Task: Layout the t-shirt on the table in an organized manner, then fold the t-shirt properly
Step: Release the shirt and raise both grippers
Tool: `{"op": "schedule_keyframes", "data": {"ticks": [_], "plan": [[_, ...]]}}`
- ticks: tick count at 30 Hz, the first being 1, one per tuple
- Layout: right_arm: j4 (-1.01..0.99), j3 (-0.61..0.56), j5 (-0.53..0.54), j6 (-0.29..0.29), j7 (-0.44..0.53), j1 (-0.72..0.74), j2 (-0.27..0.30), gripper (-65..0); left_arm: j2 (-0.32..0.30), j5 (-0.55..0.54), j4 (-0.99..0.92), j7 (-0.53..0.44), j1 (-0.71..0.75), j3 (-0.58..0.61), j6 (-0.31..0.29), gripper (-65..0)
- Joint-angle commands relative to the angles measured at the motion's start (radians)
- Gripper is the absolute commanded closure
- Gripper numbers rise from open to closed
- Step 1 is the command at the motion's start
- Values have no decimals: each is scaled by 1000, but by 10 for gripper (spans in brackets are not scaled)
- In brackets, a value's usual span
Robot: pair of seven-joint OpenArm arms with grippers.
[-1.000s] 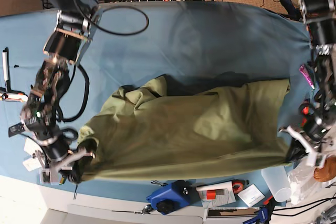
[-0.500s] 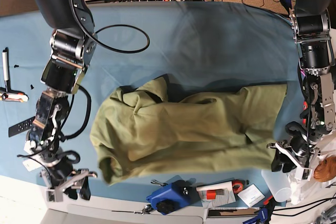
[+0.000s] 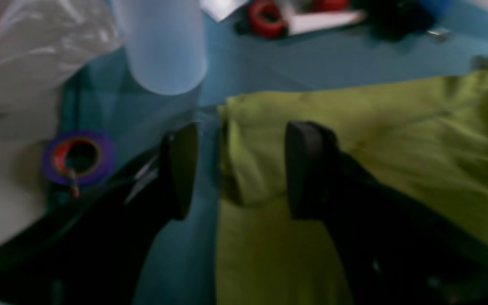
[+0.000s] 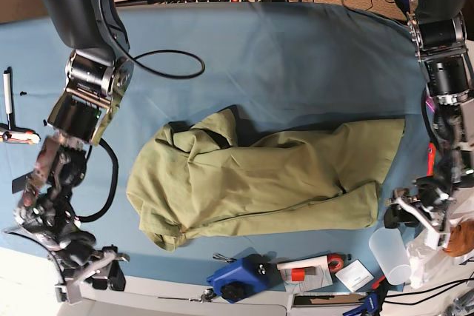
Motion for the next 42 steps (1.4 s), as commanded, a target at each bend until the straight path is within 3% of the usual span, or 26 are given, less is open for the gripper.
{"op": "schedule_keyframes", "data": {"ticks": [1, 6, 10, 14, 16, 19, 24, 28, 31, 37, 42], "plan": [[72, 2, 19, -1, 18, 14, 19, -249, -19, -46, 39, 8, -16, -43, -19, -334], [274, 2, 15, -11, -42, -124, 87, -249, -23, -167, 149, 149, 69, -259, -79, -308], [287, 2, 15, -41, -43, -230, 134, -249, -66, -265, 178, 179, 184, -375, -128, -302], [287, 35, 31, -55, -76, -328, 150, -249, -106, -322, 178, 184, 304, -419, -156, -302], [287, 69, 98, -55, -96, -380, 149, -249, -117, -343, 178, 184, 359, -428, -156, -302], [287, 121, 188, -55, -133, -465, 148, -249, -116, -346, 178, 184, 420, -429, -158, -302], [287, 145, 237, -52, -143, -634, 145, -249, -114, -370, 178, 184, 501, -429, -189, -302], [287, 143, 258, 12, -65, -740, 111, -249, -114, -394, 178, 193, 546, -429, -206, -302], [286, 143, 257, 41, -35, -767, 47, -249, -111, -404, 178, 212, 569, -429, -207, -302], [227, 143, 230, 49, 40, -768, -85, -249, -77, -407, 178, 213, 611, -429, -207, -302], [146, 128, 202, 67, 71, -742, -120, -249, -51, -422, 178, 211, 634, -429, -208, -302]]}}
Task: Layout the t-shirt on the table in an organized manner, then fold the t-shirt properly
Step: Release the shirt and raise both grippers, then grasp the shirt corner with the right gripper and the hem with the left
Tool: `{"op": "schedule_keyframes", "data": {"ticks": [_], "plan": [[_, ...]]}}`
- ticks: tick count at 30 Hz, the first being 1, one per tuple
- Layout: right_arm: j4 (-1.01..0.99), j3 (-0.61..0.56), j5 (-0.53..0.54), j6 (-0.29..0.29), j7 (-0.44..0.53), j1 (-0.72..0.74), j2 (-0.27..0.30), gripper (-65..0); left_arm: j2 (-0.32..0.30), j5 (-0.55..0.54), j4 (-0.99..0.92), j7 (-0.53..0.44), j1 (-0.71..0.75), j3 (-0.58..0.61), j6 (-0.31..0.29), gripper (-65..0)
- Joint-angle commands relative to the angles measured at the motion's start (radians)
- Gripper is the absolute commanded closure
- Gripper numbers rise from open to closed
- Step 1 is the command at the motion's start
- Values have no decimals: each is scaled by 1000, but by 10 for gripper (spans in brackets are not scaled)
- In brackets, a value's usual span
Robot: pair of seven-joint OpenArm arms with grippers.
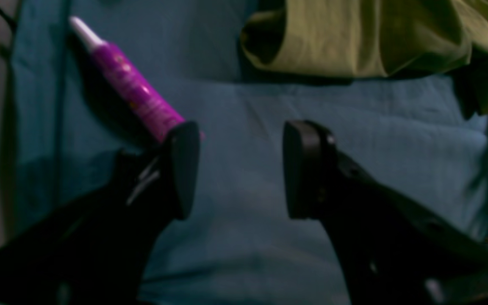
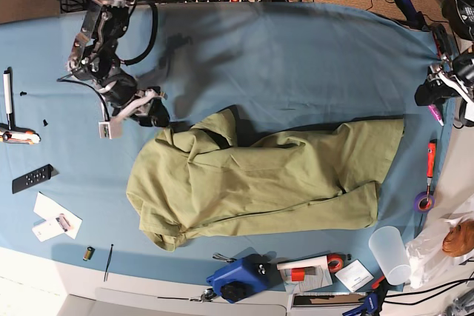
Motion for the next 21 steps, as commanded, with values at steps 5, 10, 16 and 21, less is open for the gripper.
{"op": "schedule_keyframes", "data": {"ticks": [5, 10, 16, 21], "plan": [[-48, -69, -1, 3, 64, 62, 8, -249, -6, -30, 16, -27, -6, -7, -8, -302], [-110, -131, -80, -51, 96, 130, 7, -249, 3, -46, 16, -37, -6, -7, -33, -302], [-124, -143, -89, -55, 106, 168, -11, -32, 35, -90, 16, -37, -15, -6, -86, -302], [-122, -143, -89, -54, 106, 186, -17, 0, 52, -110, 16, -39, -31, -5, -101, -302]]}}
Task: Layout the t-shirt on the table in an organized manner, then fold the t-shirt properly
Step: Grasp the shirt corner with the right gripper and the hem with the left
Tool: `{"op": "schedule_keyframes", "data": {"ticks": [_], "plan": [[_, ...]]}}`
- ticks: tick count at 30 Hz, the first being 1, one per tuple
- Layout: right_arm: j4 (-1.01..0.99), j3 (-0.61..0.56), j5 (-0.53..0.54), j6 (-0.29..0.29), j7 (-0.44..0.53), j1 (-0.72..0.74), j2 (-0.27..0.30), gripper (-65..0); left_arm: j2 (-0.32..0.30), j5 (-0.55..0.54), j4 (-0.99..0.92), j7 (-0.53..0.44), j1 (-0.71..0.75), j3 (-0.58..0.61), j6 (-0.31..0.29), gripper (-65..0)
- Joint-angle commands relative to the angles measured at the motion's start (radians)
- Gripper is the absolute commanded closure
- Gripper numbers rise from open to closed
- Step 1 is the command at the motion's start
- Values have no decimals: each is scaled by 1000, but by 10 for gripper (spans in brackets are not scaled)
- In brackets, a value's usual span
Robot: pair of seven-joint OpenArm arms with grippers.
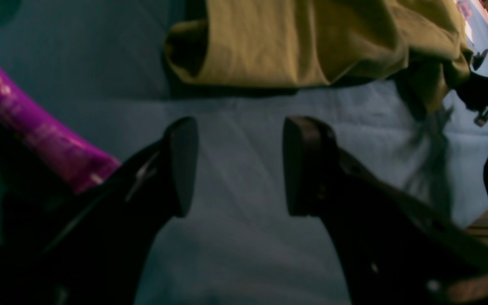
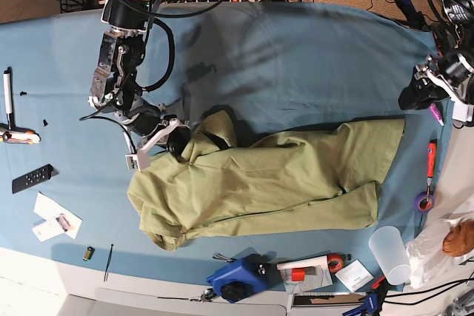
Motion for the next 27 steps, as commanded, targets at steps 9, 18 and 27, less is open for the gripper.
{"op": "schedule_keyframes", "data": {"ticks": [9, 18, 27], "plan": [[18, 2, 18, 33, 21, 105, 4, 0, -26, 68, 16, -71, -103, 8, -12, -302], [18, 1, -22, 33, -2, 183, 6, 0, -27, 418, 16, -211, -111, 237, -12, -283], [19, 2, -21, 34, -71, 190, 45, 0, -26, 644, 16, -336, -119, 293, 180, -283]]}}
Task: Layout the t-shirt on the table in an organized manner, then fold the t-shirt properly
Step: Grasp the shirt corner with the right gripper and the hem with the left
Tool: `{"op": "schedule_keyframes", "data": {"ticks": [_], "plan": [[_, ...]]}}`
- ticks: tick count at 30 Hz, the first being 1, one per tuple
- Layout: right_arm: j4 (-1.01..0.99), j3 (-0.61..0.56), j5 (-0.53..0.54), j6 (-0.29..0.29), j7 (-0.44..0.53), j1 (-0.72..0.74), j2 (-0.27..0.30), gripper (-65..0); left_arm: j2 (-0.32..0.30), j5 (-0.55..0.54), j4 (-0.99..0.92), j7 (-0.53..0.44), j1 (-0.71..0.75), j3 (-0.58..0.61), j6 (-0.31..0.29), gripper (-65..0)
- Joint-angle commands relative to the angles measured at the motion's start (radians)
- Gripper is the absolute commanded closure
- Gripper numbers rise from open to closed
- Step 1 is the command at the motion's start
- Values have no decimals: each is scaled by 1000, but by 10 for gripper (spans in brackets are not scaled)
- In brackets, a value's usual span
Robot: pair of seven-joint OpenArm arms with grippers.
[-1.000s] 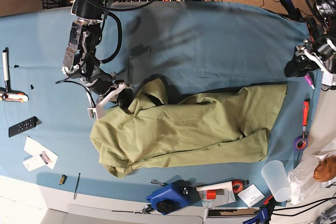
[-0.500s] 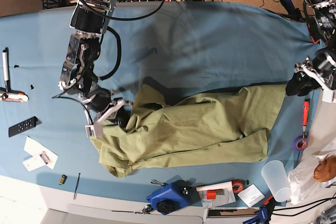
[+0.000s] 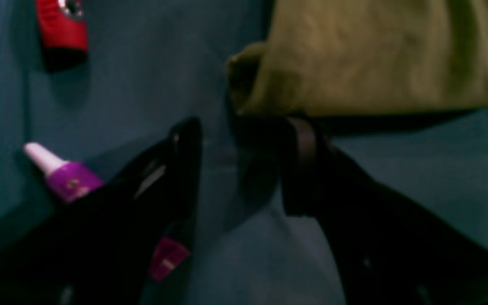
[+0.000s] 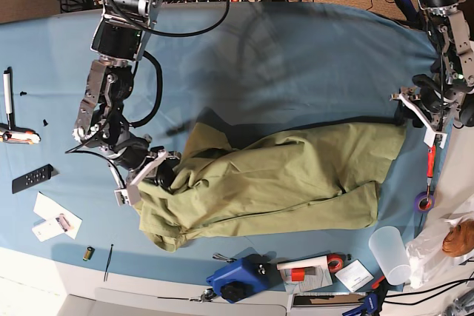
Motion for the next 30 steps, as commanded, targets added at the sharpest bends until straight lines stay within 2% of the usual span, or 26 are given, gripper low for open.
{"op": "schedule_keyframes", "data": {"ticks": [1, 5, 9, 13, 14, 16, 17, 18, 20, 23, 30], "plan": [[19, 1, 24, 8, 23, 28, 13, 0, -14, -34, 14, -2, -14, -3, -31, -283], [19, 1, 26, 11, 5, 28, 14, 0, -14, -102, 14, -14, -18, -3, -35, -283], [19, 1, 30, 10, -9, 28, 14, 0, -14, -100, 14, -26, -48, -3, -77, -283], [19, 1, 59, 11, -11, 28, 14, 0, -8, -102, 14, -27, -79, -3, -77, -279], [19, 1, 68, 13, -13, 28, 14, 0, -5, -103, 14, -27, -81, -3, -77, -249], [27, 1, 78, 42, -15, 28, 14, 0, 0, -132, 14, -26, -82, -3, -79, -123], [36, 1, 77, 52, -17, 28, 14, 0, 3, -154, 14, -20, -82, -3, -96, -45], [50, 1, 78, 58, -18, 28, 14, 0, 3, -185, 14, -8, -82, -3, -123, 0], [93, 1, 78, 59, -21, 29, 15, 0, 2, -261, 14, 25, -82, -3, -156, 0], [179, 1, 77, 58, -21, 29, 15, 0, 3, -349, 16, 46, -83, -3, -155, 0], [270, 1, 77, 58, 6, 53, 15, 0, 3, -389, 73, 64, -82, -86, -155, 0]]}}
